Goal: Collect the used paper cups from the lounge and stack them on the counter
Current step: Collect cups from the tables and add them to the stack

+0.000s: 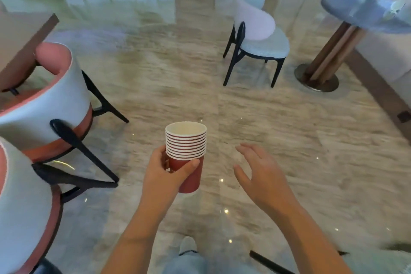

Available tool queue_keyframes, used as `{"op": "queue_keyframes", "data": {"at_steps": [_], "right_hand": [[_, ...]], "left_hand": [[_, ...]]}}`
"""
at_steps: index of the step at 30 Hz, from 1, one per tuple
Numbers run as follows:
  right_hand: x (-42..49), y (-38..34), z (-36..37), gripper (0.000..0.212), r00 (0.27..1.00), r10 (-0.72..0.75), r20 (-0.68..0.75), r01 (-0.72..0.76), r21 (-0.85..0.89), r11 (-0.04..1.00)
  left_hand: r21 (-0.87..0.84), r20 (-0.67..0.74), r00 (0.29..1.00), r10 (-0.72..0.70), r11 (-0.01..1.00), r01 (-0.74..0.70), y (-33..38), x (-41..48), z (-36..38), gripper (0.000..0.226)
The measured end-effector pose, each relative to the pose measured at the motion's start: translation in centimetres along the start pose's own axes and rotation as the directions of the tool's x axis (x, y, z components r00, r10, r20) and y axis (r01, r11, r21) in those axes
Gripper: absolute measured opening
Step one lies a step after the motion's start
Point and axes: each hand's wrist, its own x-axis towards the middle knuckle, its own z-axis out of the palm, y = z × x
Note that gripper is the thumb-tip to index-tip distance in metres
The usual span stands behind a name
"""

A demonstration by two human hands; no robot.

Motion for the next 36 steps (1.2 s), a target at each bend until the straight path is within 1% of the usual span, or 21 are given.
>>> {"op": "queue_keyframes", "data": {"at_steps": [2,5,6,11,13,16,18,20,23,27,31,34,36], "right_hand": [[2.1,0.7,-0.1,0.041,0.999,0.041,-0.019,-0.042,-0.012,0.999],[4.3,2.6,-0.2,0.042,0.992,0.12,-0.026,-0.12,-0.018,0.993],[5.0,3.4,-0.3,0.042,0.989,0.147,-0.022,-0.148,-0.021,0.989],[9.5,8.7,-1.3,0.043,0.966,0.256,-0.037,-0.257,-0.01,0.966],[11.7,11.0,-2.2,0.042,0.952,0.298,-0.067,-0.296,0.032,0.955],[15.6,15.0,-4.1,0.039,0.929,0.333,-0.163,-0.318,0.112,0.942],[18.2,18.3,-5.9,0.038,0.916,0.339,-0.217,-0.321,0.114,0.94],[20.5,21.6,-8.4,0.038,0.901,0.356,-0.249,-0.338,0.113,0.934],[23.3,26.7,-12.5,0.037,0.867,0.384,-0.319,-0.37,0.103,0.923],[25.9,33.1,-17.0,0.039,0.815,0.434,-0.384,-0.43,0.1,0.897],[27.1,37.7,-18.6,0.037,0.755,0.516,-0.405,-0.488,0.179,0.854],[28.1,41.5,-19.4,0.038,0.715,0.575,-0.398,-0.549,0.19,0.814],[29.2,44.2,-19.9,0.038,0.675,0.618,-0.404,-0.596,0.195,0.779]], "left_hand": [[-0.011,0.034,0.999,-0.016,1.0,0.017,0.5,2.9,0.8,0.077],[-0.008,0.096,0.995,-0.036,0.999,0.037,0.8,6.5,2.7,0.064],[-0.002,0.119,0.992,-0.046,0.999,0.046,0.8,7.6,3.5,0.063],[0.017,0.206,0.975,-0.078,0.997,0.076,1.2,13.5,8.9,0.072],[0.025,0.251,0.965,-0.07,0.998,0.065,1.7,15.8,11.7,0.075],[0.042,0.3,0.953,-0.033,0.999,0.022,3.0,20.1,17.0,0.078],[0.051,0.326,0.945,-0.004,0.999,-0.014,4.4,22.7,21.2,0.075],[0.051,0.359,0.933,0.031,0.997,-0.053,6.0,25.3,25.6,0.077],[0.069,0.429,0.9,0.078,0.991,-0.119,8.6,29.0,32.1,0.085],[0.045,0.506,0.851,0.14,0.981,-0.188,11.0,32.9,40.6,0.082],[0.048,0.584,0.805,0.104,0.986,-0.162,10.6,35.0,47.3,0.067],[0.077,0.625,0.779,0.057,0.988,-0.135,9.9,36.9,52.0,0.067],[0.081,0.655,0.755,0.03,0.991,-0.109,9.7,38.7,55.1,0.069]]}}
